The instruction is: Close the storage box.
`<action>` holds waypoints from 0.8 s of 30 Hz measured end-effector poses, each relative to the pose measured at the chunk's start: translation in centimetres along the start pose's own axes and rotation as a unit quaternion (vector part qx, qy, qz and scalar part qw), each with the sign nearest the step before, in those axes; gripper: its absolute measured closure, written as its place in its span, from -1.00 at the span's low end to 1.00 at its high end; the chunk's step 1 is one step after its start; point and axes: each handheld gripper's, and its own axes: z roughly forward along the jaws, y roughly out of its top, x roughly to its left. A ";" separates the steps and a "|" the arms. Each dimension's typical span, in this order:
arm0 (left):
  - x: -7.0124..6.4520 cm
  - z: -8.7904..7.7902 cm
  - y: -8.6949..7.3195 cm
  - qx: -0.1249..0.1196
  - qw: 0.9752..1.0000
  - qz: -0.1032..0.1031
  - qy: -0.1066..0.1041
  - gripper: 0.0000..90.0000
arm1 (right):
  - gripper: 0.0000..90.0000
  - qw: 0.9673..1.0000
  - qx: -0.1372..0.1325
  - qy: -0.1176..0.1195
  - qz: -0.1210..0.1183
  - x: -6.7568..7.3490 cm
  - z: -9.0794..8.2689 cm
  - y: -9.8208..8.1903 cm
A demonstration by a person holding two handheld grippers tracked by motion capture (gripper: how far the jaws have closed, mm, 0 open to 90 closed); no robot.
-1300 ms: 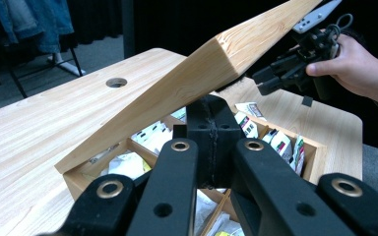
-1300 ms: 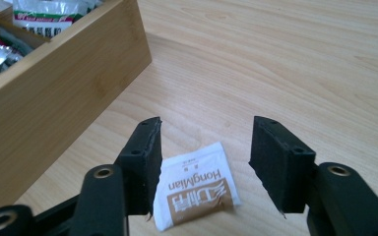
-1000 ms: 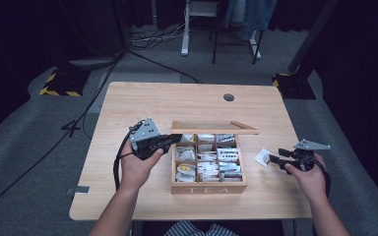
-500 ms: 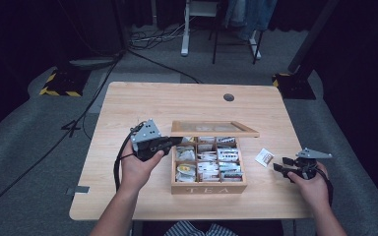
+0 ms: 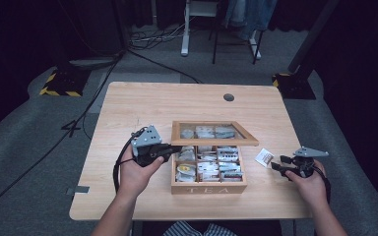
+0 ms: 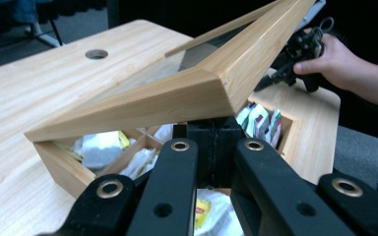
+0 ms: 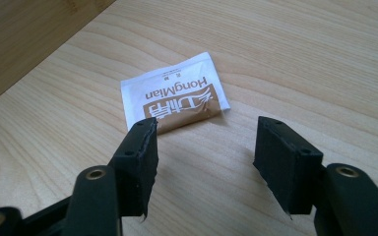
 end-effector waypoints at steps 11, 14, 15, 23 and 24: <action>-0.7 -0.1 -1.2 0.028 1.000 0.002 -0.001 0.99 | -0.06 1.000 0.011 0.001 -0.016 -0.6 0.0 -0.1; -0.9 -0.2 -1.6 0.037 0.999 0.003 0.002 0.97 | -0.07 1.000 0.007 0.002 -0.015 -0.8 0.0 -0.2; -1.0 -0.2 -1.7 0.038 0.999 0.000 0.000 0.97 | -0.08 1.000 0.006 0.003 -0.013 -0.8 0.0 -0.2; -1.3 -0.2 -2.8 0.066 0.998 -0.008 0.004 0.97 | -0.11 1.000 -0.003 0.008 -0.018 -0.7 0.5 -0.1; -1.3 -0.2 -3.0 0.070 0.997 -0.010 0.002 0.97 | -0.11 1.000 -0.004 0.009 -0.016 -0.7 0.5 0.0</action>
